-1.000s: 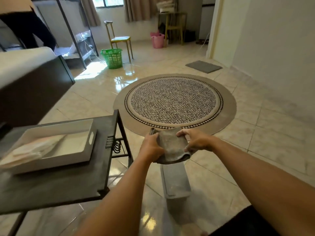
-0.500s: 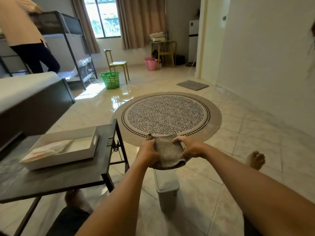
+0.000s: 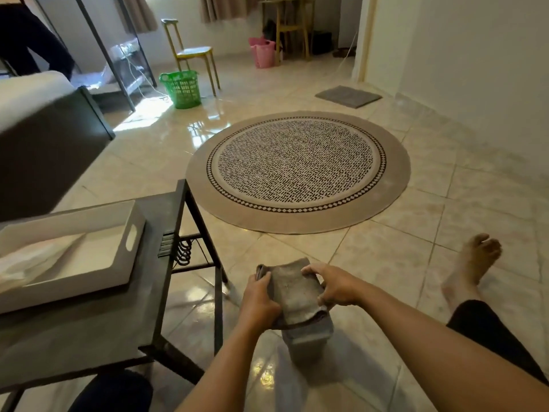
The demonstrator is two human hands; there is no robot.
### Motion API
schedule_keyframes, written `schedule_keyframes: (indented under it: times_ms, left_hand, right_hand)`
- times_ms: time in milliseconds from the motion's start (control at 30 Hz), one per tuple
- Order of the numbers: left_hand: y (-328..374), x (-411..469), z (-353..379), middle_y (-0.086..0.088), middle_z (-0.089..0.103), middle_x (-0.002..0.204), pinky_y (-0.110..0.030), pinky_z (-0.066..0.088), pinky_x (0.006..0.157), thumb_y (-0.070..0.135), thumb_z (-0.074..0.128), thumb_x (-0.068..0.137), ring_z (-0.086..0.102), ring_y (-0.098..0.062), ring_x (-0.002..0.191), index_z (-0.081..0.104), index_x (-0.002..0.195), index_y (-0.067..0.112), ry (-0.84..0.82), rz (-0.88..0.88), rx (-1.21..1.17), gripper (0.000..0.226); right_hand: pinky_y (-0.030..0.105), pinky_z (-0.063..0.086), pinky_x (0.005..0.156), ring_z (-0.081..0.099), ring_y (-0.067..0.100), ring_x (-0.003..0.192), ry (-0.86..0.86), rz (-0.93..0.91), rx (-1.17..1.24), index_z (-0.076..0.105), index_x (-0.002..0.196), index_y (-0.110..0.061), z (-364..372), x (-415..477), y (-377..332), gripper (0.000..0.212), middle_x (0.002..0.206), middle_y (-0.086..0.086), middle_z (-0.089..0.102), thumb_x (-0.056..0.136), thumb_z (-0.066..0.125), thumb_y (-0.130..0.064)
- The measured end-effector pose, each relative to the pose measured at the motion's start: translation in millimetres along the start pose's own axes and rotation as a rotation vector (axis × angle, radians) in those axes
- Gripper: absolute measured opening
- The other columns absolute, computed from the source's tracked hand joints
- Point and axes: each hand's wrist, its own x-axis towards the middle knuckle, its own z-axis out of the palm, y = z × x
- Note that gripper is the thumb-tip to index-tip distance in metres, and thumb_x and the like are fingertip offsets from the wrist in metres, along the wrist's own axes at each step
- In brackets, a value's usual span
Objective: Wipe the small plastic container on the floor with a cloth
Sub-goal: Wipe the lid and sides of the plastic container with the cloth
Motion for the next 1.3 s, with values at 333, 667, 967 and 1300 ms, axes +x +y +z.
schedule_keyframes:
  times_ms: [333, 667, 967, 1300]
  left_hand:
    - [-31.1, 19.9, 34.6, 0.004, -0.005, 0.154, -0.055, 0.025, 0.112, 0.057, 0.067, 0.075, 0.003, -0.031, 0.141, 0.022, 0.145, 0.048, 0.094, 0.077, 0.337, 0.083]
    - [-39.3, 45.1, 72.6, 0.007, -0.035, 0.156, -0.052, -0.013, 0.114, 0.073, 0.017, 0.089, -0.031, -0.024, 0.144, -0.025, 0.145, 0.050, -0.170, 0.311, 0.638, 0.073]
    - [-36.5, 17.5, 93.5, 0.003, -0.031, 0.159, -0.049, -0.025, 0.112, 0.061, 0.010, 0.094, -0.038, -0.017, 0.142, -0.016, 0.154, 0.029, -0.092, 0.406, 0.711, 0.073]
    - [-29.6, 14.4, 91.8, 0.001, -0.032, 0.158, -0.048, -0.024, 0.113, 0.057, 0.012, 0.096, -0.037, -0.019, 0.142, -0.022, 0.152, 0.028, -0.070, 0.295, 0.685, 0.071]
  right_hand:
    - [0.041, 0.058, 0.079, 0.064, 0.026, 0.094, 0.060, 0.151, 0.210, 0.032, 0.151, -0.031, 21.2, 31.0, 53.3, 0.069, 0.102, 0.009, 0.062, 0.092, 0.053, -0.003]
    - [0.049, 0.060, 0.084, 0.062, 0.022, 0.081, 0.047, 0.123, 0.398, 0.028, 0.154, -0.023, 26.8, 18.2, 58.4, 0.088, 0.091, 0.012, 0.057, 0.079, 0.066, 0.004]
    - [0.036, 0.062, 0.071, 0.065, 0.019, 0.078, -0.068, 0.127, 0.452, 0.020, 0.155, -0.029, 28.5, 9.0, 53.6, 0.100, 0.097, 0.014, 0.054, 0.078, 0.064, 0.017]
    - [0.044, 0.064, 0.073, 0.064, 0.025, 0.085, -0.071, 0.143, 0.460, 0.026, 0.154, -0.029, 24.6, 11.4, 47.6, 0.099, 0.099, 0.015, 0.052, 0.077, 0.060, 0.022]
